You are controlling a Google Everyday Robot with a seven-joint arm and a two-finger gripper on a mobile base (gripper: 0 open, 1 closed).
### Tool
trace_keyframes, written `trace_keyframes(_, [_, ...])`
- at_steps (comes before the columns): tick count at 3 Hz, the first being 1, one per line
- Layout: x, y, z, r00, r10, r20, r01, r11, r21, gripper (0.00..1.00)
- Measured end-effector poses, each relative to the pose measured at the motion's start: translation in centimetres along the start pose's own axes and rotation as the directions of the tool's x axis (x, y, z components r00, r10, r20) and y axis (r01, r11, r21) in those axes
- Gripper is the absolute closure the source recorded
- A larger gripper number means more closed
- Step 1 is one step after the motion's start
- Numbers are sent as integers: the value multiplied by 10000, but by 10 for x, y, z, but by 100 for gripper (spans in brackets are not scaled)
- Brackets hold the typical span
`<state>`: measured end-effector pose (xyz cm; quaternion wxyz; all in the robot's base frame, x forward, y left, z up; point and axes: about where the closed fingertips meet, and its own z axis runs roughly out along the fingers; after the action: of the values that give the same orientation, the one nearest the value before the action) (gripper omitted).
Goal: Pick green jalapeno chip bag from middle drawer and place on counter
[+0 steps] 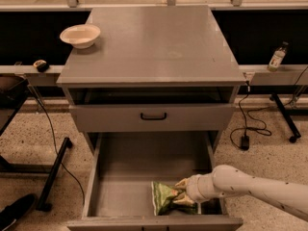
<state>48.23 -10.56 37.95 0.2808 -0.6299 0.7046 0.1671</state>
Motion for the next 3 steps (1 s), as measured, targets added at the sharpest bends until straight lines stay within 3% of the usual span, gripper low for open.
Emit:
trace_keyframes(1, [-14,-3,-15,9990,-139,436,136,9999,65,97])
trace_keyframes(2, [-29,-12,-49,9959,-13,902,-40,9982,592,100])
trace_keyframes(3, [-42,-45,-125,9944,-236,1026,88,9898,1424,100])
